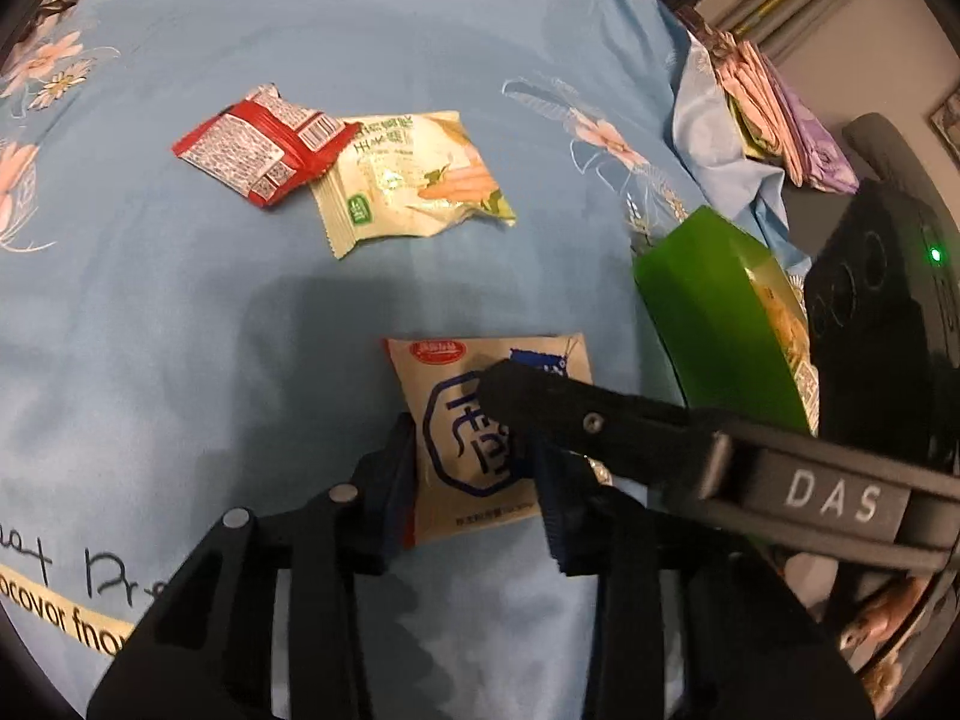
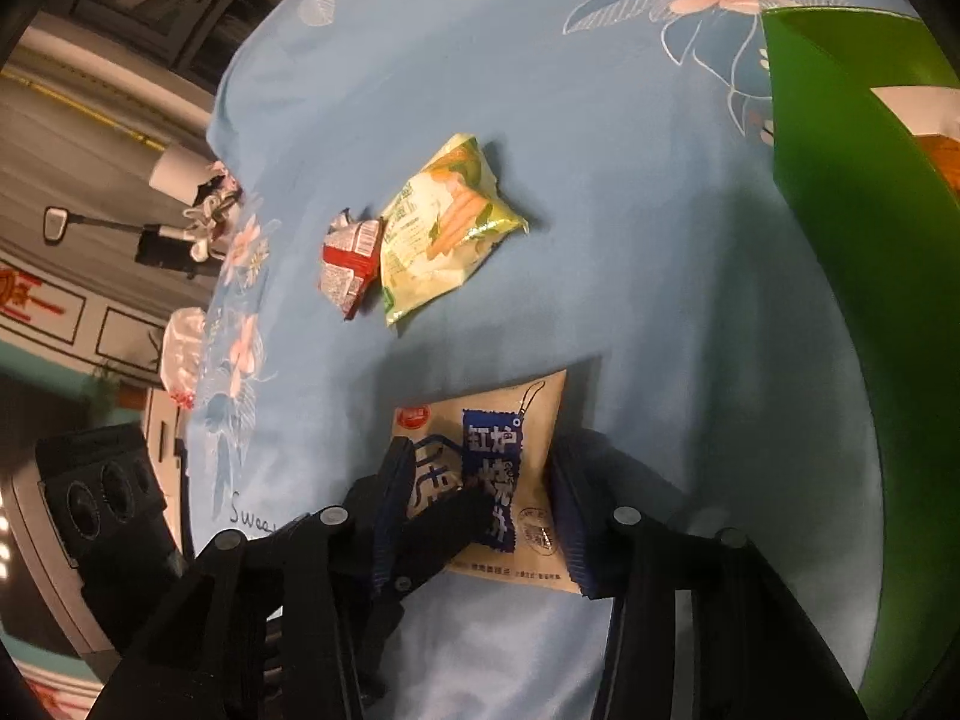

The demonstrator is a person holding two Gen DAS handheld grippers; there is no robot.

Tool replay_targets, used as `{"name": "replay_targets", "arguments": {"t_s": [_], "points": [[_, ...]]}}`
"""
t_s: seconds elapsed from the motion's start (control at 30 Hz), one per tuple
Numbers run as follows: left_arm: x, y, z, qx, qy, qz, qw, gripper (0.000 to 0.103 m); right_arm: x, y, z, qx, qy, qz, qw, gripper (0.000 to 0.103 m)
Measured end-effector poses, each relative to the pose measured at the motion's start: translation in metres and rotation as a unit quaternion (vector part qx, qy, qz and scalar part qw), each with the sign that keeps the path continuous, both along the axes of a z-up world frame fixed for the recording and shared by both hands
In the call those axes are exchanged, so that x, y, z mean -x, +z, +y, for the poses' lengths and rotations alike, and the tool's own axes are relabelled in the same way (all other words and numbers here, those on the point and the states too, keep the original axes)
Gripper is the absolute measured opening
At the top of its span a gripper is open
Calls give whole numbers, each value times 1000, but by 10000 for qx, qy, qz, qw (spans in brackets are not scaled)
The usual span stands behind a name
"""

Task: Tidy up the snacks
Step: 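Close the left gripper on the white blue-labelled packet and lift it, then carry the white blue-labelled packet with the left gripper over the box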

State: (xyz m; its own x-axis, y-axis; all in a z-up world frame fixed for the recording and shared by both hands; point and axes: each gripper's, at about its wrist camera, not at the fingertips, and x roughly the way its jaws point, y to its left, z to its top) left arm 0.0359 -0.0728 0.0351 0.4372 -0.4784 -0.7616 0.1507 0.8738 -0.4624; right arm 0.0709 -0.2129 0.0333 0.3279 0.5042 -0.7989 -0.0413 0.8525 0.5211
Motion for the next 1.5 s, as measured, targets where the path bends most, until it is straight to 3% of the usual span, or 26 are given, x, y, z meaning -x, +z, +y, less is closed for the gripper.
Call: {"name": "replay_targets", "arguments": {"t_s": [0.1, 0.37, 0.7, 1.13, 1.5], "points": [[4, 7, -2, 55, 53, -74, 9999, 33, 5, 8, -1, 113, -38, -145, 9998, 47], [23, 51, -18, 84, -30, -784, 9969, 33, 23, 55, -10, 104, -70, -831, 9965, 47], [26, 88, -72, 161, -479, -1305, 9902, 33, 45, 99, -61, 84, -537, -1469, 9877, 47], [10, 84, -154, 356, -1190, -1094, 9862, 33, 58, 102, -147, 181, -1447, -1394, 9794, 47], [2, 69, -187, 398, -1460, -728, 9858, 32, 62, 84, -187, 53, -1828, -1113, 9768, 47]]}}
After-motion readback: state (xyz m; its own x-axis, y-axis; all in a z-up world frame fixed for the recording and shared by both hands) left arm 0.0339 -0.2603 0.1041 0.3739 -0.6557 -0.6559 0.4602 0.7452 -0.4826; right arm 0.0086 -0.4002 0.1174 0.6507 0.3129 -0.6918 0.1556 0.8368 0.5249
